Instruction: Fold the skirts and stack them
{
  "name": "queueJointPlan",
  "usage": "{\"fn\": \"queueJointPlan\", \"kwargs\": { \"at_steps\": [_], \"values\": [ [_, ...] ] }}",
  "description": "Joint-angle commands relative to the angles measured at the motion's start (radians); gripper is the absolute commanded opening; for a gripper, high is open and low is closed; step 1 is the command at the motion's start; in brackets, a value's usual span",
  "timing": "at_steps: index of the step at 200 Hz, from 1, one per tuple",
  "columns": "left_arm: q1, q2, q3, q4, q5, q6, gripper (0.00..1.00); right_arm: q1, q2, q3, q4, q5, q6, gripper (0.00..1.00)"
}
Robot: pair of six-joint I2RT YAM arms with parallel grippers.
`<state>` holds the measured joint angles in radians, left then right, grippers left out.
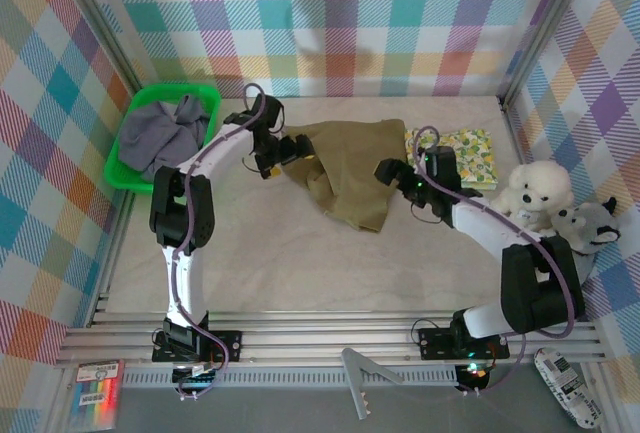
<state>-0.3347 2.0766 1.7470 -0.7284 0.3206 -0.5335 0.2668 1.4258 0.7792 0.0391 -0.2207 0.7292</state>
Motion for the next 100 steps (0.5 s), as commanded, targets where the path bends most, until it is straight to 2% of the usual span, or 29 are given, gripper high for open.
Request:
{"fn": "queueJointPlan", "kwargs": {
  "at_steps": [1,57,82,100],
  "values": [
    [-0.014,-0.026,-0.031,0.037,0.027,-0.039,1.0,0.023,0.033,-0.064,0.008,-0.004,0.132,0.99],
    [-0.013,-0.026,-0.052,0.027,0.011,-0.026,1.0,0.074,0.11,-0.019,-0.192,-0.033,0.162,1.0],
    [-0.013,-0.024,-0.055,0.032,0.006,-0.032,1.0,0.115,0.137,0.001,-0.218,0.028,0.187,0.74],
    [-0.013,-0.023,-0.053,0.03,0.002,-0.031,1.0,0.132,0.154,0.007,-0.239,0.075,0.217,0.63]
  ]
}}
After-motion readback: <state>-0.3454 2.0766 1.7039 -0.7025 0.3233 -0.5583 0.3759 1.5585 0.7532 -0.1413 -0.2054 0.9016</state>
